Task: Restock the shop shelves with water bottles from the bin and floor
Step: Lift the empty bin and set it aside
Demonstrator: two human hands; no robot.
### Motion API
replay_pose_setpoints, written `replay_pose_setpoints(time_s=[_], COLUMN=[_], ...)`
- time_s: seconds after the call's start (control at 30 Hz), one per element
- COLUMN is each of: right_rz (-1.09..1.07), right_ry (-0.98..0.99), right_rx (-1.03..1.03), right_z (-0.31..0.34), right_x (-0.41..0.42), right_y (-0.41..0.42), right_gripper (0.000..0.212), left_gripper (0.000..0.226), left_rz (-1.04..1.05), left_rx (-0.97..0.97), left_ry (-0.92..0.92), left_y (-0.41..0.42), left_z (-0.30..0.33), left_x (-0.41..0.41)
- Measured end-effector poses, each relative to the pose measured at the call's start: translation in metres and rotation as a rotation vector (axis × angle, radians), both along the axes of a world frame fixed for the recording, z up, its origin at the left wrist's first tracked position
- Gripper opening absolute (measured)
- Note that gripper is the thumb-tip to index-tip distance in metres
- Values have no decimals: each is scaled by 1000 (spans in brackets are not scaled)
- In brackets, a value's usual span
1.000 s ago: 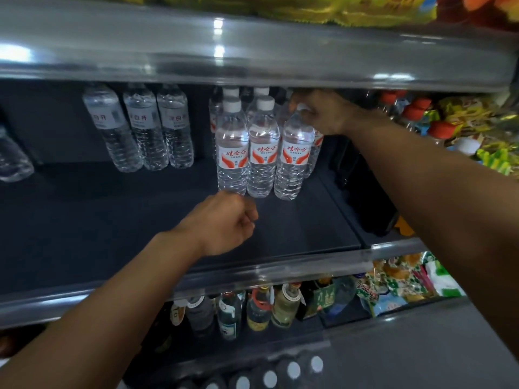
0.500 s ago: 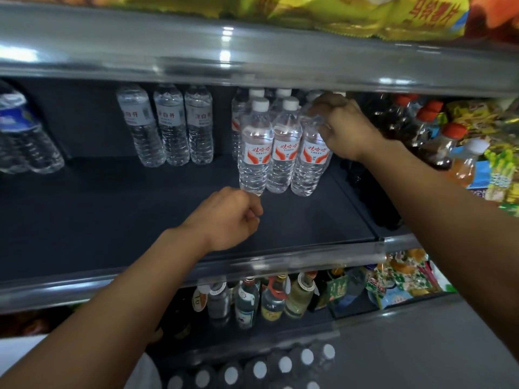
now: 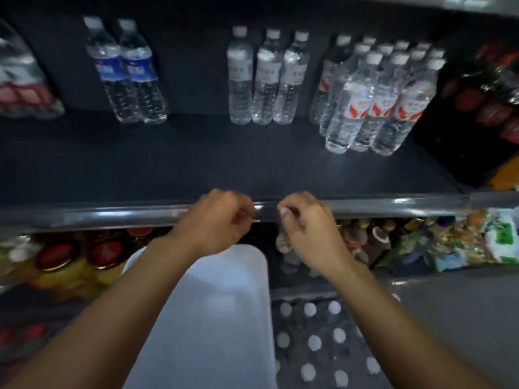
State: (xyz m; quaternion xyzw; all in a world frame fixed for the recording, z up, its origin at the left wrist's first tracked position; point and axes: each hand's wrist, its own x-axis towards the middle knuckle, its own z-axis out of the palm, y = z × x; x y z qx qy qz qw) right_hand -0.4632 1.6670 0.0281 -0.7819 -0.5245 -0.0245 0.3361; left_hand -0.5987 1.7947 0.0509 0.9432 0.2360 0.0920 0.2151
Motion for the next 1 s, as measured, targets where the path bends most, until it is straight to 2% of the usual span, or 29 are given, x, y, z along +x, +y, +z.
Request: replay_pose_setpoints(time_s=[0.17, 0.33, 0.57, 0.73, 0.9, 1.0], right_rz=[-82, -183, -280, -323, -312, -337], right_ry=[33, 20, 151, 254, 362, 453], right_rx=[-66, -178, -601, -781, -851, -894], right_z=[-37, -55, -69, -50, -5, 25], right_x=[-98, -155, -174, -189, -203, -214], right_y=[26, 49, 51, 30, 12, 4], right_gripper=[18, 20, 28, 29, 29, 29], left_gripper=[18, 22, 24, 21, 25, 28], left_rz=[40, 64, 29, 25, 67, 84], left_rx=[-12, -34, -112, -214, -365, -379], left_ry=[-18, -48, 152, 261, 390, 520], left_y=[35, 52, 52, 32, 17, 8], left_z=[-36, -59, -60, -46, -14, 10], left_x=[-99, -149, -173, -173, -174, -180])
